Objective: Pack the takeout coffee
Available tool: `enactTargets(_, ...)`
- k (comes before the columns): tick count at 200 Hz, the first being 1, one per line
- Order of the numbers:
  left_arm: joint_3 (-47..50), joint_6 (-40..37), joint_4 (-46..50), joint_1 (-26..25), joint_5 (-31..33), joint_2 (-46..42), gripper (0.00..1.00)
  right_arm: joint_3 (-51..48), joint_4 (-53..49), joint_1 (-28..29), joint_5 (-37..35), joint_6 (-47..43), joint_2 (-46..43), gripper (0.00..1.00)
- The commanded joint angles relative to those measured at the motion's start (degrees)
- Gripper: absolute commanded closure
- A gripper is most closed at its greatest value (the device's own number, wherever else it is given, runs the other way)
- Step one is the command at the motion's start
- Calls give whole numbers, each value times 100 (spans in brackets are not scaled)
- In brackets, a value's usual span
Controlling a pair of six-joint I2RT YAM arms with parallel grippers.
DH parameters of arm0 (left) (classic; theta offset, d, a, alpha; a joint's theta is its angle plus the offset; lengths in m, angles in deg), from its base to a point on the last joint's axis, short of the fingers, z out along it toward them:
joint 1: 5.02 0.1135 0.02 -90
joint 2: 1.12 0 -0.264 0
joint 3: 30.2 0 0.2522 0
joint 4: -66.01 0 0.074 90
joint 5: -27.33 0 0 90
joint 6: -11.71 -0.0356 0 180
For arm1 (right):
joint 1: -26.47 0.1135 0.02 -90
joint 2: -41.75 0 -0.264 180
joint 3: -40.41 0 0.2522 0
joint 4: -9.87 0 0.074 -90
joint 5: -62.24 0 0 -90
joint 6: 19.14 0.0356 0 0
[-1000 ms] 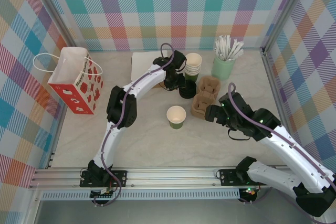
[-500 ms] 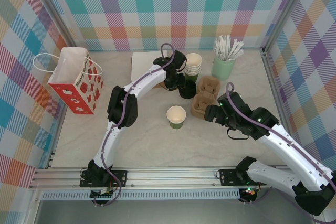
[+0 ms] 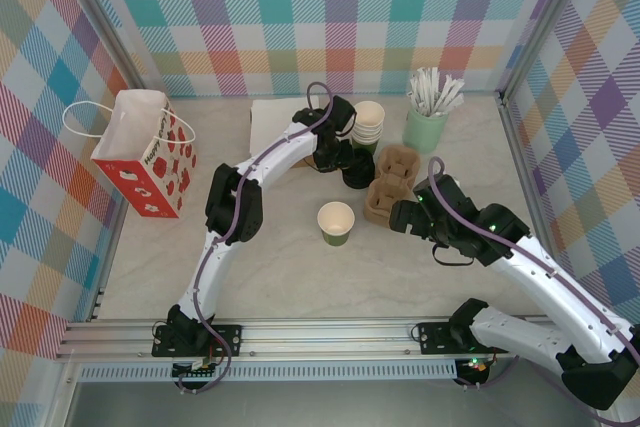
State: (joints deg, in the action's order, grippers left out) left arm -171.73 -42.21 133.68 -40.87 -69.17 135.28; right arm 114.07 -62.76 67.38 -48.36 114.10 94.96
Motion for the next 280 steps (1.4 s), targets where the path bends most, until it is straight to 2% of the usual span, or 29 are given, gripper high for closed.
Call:
enactTargets(1,-178,-154,189,-27,101,-173,87,167,-147,6,-104,-223,14,2)
enactTargets(78,-181,-354,305,25,176,-356,87,180,-151,5,-44,-453,118,2)
enactTargets(168,-21,-453,10,140,-163,-736,89,67,245,-365,832,-771,166,0)
enactTargets(196,79,-537,-51,177,-166,-951,90,-7,600,-675,1404,-1024,57,0)
enactTargets(219,373,-624,-222,210,-152,-1334,91,-146,1162,-1034,2141,-1326,-165,0)
enactTargets(251,1410,-725,-857,233,-165,-2308,93,-414,2380,-1542,3503,-1447,-442,0)
enactTargets(280,2596,-581,-1567,231,-372,-3295,93,-453,3330,-1580,4145,-1333,-244,0)
